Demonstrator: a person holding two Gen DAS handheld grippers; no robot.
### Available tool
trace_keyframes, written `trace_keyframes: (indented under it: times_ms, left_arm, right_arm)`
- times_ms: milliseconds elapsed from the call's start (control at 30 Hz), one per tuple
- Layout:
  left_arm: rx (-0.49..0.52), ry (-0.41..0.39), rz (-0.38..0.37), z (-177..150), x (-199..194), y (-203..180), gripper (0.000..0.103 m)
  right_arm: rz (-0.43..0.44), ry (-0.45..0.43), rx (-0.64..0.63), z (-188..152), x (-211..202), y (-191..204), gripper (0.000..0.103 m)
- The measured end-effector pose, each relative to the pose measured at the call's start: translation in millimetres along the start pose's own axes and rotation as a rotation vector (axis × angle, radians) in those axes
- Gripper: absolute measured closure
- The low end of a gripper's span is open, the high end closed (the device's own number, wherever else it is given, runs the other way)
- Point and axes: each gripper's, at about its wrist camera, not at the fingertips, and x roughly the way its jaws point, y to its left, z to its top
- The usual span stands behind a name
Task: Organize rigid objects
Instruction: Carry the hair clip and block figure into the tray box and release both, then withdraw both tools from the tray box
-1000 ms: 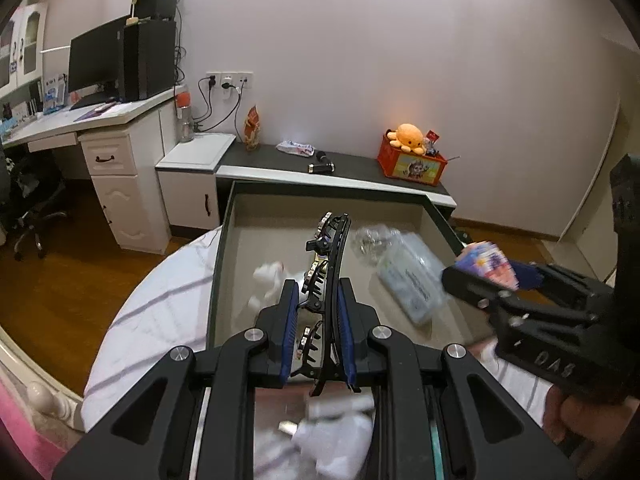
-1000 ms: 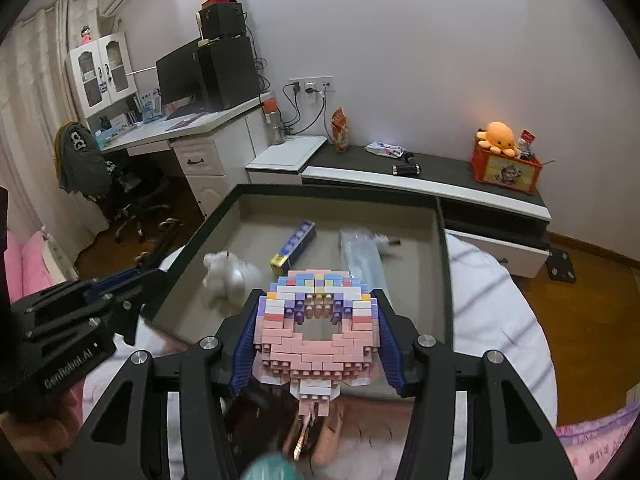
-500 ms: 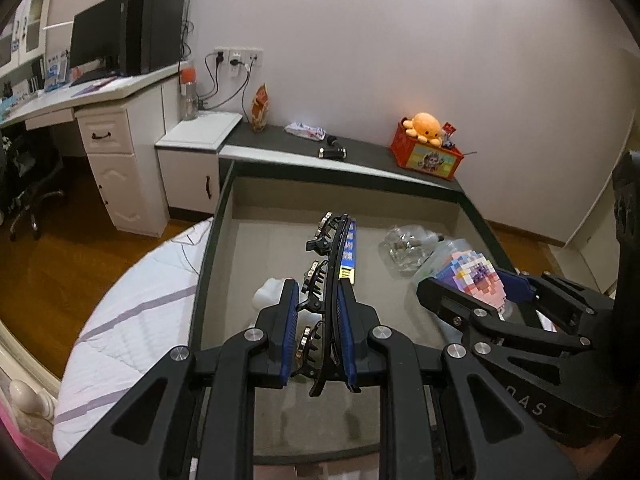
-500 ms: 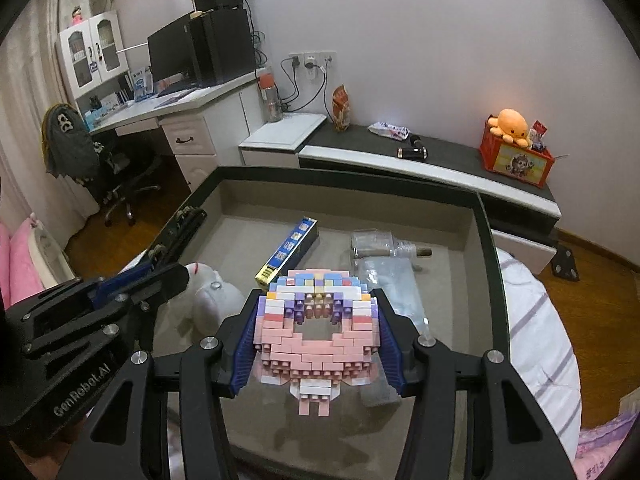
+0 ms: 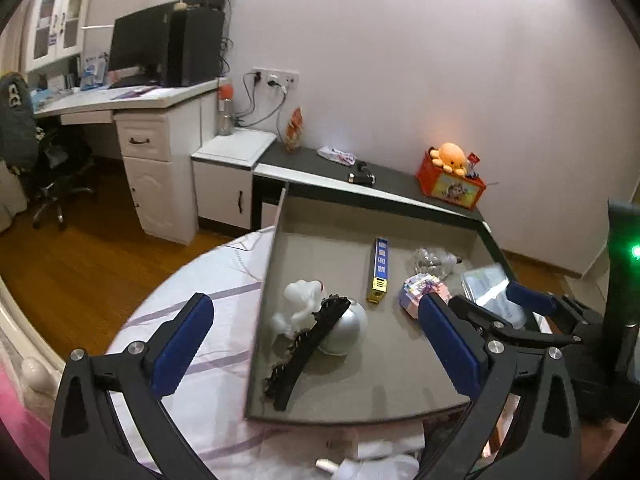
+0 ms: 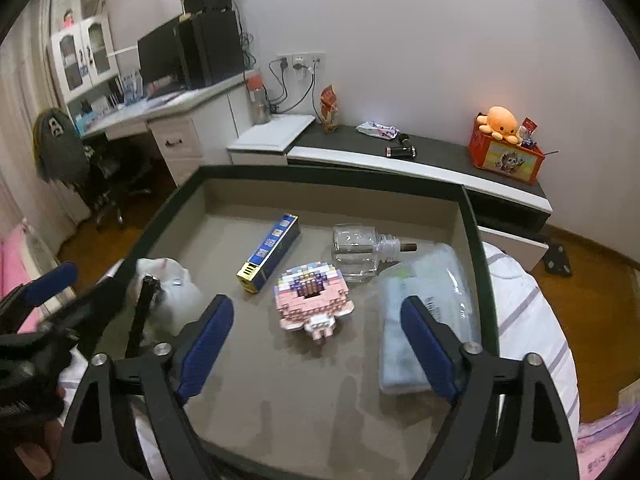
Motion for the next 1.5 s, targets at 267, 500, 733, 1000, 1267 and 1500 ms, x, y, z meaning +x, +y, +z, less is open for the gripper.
trace_keyframes:
  times_ms: [267, 500, 733, 1000, 1267, 1500]
  left_arm:
    - [0.037, -0.047, 0.040, -10.0, -53.0, -6.0, 0.000]
    - [0.061, -0.083, 0.023, -27.1, -104.4, -20.4, 0.000]
    - [0.077, -0.131, 0.023, -43.2, -154.5, -35.5, 0.000]
    - [0.095, -0.154, 0.030, -64.0, -193.9, -43.3, 0.000]
    - [0.099, -0.111, 0.032, -87.9, -203.2, -43.8, 0.000]
    - [0.101, -0.133, 0.037, -91.1, -214.2, -45.6, 0.000]
  right_arm:
    - [-0.014, -0.054, 0.060, -6.1, -49.2, -2.3, 0.000]
    - [-0.021, -0.123, 0.079, -24.7, -107.7, -0.9, 0.000]
    - [-0.037, -0.200, 0.085, -45.3, -166.4, -1.8, 0.000]
    - [-0.055, -0.290, 0.114, -75.4, -230.2, -6.2, 0.000]
    - [-0.059, -0.268, 0.114, -117.4, -247.2, -3.6, 0.000]
    - [-0.066, -0.268, 0.116, -126.4, -253.1, -2.6, 0.000]
